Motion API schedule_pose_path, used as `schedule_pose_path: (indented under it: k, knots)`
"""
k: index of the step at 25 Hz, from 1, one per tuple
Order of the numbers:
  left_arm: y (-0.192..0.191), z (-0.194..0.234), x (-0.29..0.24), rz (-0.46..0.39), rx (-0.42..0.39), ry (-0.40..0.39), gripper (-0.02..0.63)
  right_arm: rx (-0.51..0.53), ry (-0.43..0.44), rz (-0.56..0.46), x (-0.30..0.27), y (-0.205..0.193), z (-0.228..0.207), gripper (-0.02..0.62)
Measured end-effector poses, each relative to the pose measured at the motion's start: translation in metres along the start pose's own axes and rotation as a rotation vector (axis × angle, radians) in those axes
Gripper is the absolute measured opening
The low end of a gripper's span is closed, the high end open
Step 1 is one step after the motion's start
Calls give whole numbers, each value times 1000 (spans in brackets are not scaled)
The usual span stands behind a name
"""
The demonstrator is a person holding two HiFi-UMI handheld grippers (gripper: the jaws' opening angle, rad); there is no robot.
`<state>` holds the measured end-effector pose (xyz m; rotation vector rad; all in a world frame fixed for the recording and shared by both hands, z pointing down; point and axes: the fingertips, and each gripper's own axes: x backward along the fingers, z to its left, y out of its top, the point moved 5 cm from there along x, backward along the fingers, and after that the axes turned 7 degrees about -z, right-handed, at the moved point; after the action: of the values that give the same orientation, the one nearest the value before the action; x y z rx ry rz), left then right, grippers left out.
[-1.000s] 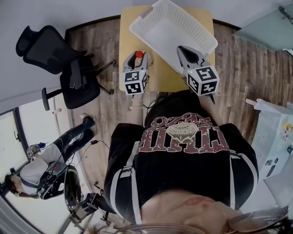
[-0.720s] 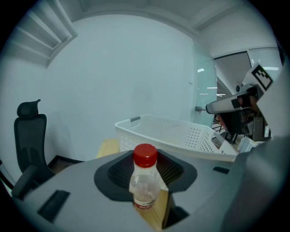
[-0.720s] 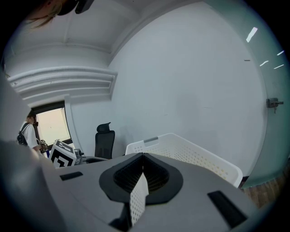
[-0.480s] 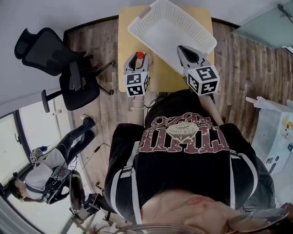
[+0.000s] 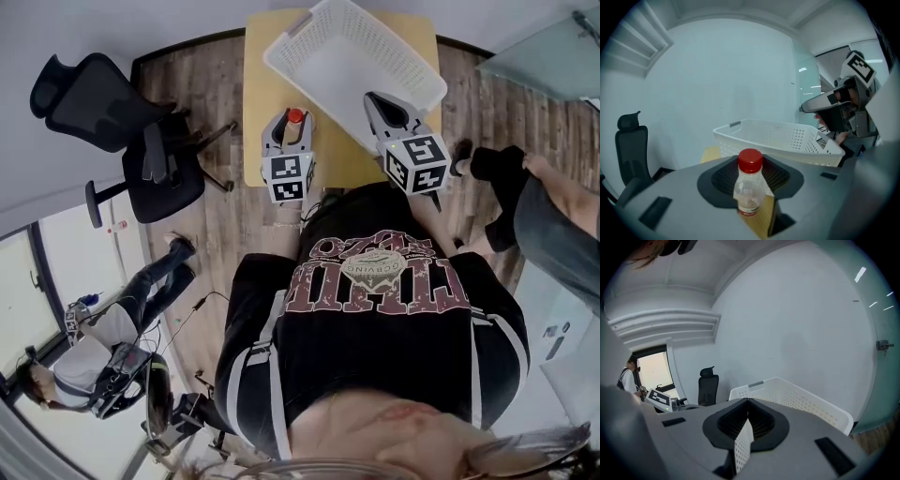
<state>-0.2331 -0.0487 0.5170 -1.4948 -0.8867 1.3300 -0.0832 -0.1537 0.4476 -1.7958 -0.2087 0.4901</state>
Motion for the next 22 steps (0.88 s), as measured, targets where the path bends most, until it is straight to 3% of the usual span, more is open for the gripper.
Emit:
schedule_pose_path:
  k: [15,22]
  knots:
    - [-1,-5,4,-27,11,-11,199,-4,-1,1,0,0,0,18]
    - [0,-9,4,-33,10,-17,230,-6,-5,0,1,-1,-1,18]
